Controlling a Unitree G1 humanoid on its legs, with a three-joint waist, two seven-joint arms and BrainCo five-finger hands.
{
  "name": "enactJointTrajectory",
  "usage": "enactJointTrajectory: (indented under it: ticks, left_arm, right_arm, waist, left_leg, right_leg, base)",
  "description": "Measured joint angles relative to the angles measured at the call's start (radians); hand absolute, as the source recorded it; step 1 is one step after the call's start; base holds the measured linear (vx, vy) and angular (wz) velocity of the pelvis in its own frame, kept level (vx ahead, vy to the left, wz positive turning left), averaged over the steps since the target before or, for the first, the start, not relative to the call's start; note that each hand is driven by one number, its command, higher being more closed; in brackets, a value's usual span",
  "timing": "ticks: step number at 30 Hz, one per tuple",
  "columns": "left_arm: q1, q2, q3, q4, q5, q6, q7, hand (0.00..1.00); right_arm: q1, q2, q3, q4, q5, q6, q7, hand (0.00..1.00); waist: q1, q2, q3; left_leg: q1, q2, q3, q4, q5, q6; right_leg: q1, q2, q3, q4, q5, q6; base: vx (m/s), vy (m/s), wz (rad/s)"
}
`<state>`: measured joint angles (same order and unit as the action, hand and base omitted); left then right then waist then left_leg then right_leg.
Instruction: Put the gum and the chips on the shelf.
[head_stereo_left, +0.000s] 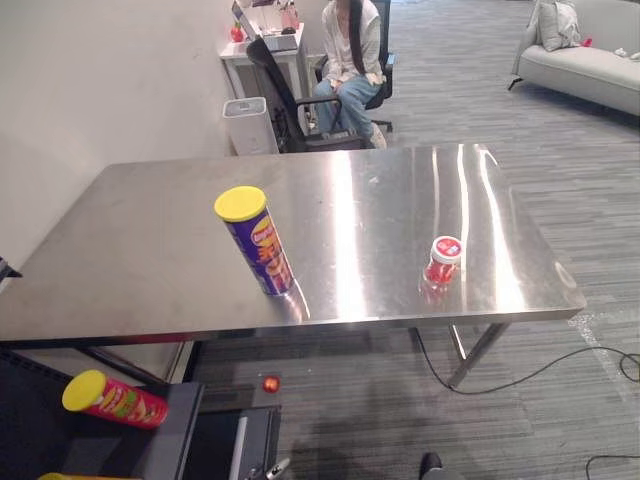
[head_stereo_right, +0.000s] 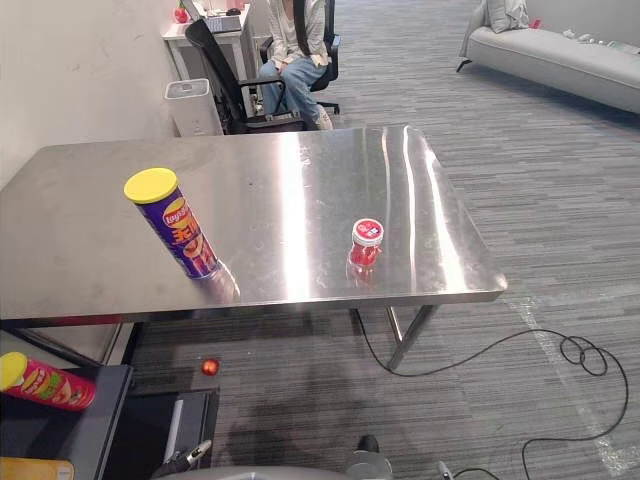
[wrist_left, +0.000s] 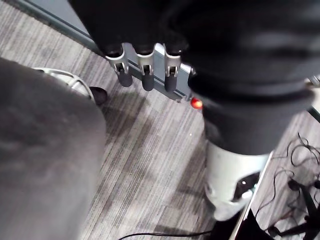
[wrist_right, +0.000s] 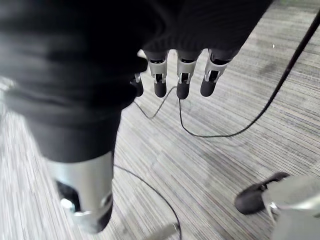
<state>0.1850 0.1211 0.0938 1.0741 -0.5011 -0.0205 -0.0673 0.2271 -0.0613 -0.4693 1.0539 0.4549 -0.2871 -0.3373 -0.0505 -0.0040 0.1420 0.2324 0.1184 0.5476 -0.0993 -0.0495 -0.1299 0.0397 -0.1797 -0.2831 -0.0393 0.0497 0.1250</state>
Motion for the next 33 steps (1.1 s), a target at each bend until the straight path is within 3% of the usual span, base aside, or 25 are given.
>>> enactJointTrajectory:
  ticks: [3,6,12,17,24,29,33]
  left_arm:
    - [0.026,0.000,0.047,-0.001,0.003,0.017,0.003,0.00]
    - [0.053,-0.006,0.079,-0.003,0.007,0.033,0.016,0.00]
    - [0.092,-0.020,0.094,-0.062,0.014,0.024,0.047,0.00]
    - [0.114,-0.031,0.092,-0.097,0.016,0.022,0.060,0.00]
    - [0.120,-0.034,0.091,-0.101,0.019,0.008,0.062,0.00]
    - [0.123,-0.035,0.089,-0.112,0.046,0.008,0.061,0.00]
    - [0.123,-0.035,0.083,-0.118,0.047,0.007,0.062,0.00]
  right_arm:
    - [-0.006,-0.017,-0.146,-0.083,0.026,0.002,-0.064,0.00]
    - [-0.028,-0.090,-0.244,-0.229,0.021,0.003,-0.097,0.00]
    - [-0.067,-0.158,-0.212,-0.611,-0.171,-0.003,-0.138,0.00]
    - [-0.100,-0.172,-0.185,-0.787,-0.265,-0.005,-0.121,0.00]
    - [-0.055,-0.181,-0.098,-1.085,-0.342,0.021,0.044,0.00]
    - [-0.024,-0.197,-0.052,-1.169,-0.336,0.026,0.160,0.00]
    - [-0.006,-0.220,0.036,-1.213,-0.319,0.026,0.305,0.00]
  waist:
    - [0.003,-0.015,-0.013]
    - [0.004,-0.018,-0.037]
    - [0.002,-0.015,-0.053]
    - [0.000,-0.013,-0.054]
    - [-0.005,-0.010,-0.051]
    - [-0.006,-0.009,-0.050]
    - [-0.003,-0.007,-0.049]
  left_leg:
    - [0.002,0.005,0.009,0.003,-0.006,-0.004]
    - [0.006,0.007,0.036,0.005,-0.015,0.001]
    - [0.015,0.014,0.072,0.042,-0.057,-0.006]
    - [0.002,0.020,0.070,0.087,-0.088,-0.005]
    - [-0.008,0.024,0.063,0.108,-0.104,-0.005]
    - [-0.030,0.030,0.031,0.121,-0.110,-0.004]
    - [-0.039,0.032,0.014,0.125,-0.110,-0.004]
  right_leg:
    - [0.001,0.003,0.004,-0.006,0.009,-0.003]
    - [0.000,0.009,0.018,-0.021,0.030,0.005]
    - [-0.001,0.021,0.037,-0.029,0.031,0.004]
    - [-0.004,0.019,0.040,-0.031,0.030,0.004]
    - [-0.013,0.018,0.042,-0.031,0.030,0.005]
    - [-0.015,0.014,0.017,-0.031,0.030,0.005]
    - [-0.015,0.014,0.006,-0.030,0.030,0.004]
  base:
    - [0.07,0.002,-0.09]
    - [0.10,0.008,-0.22]
    - [0.06,-0.006,-0.19]
    - [0.01,-0.034,-0.09]
    - [-0.04,-0.043,-0.04]
    - [-0.06,-0.053,0.14]
    - [-0.05,-0.052,0.08]
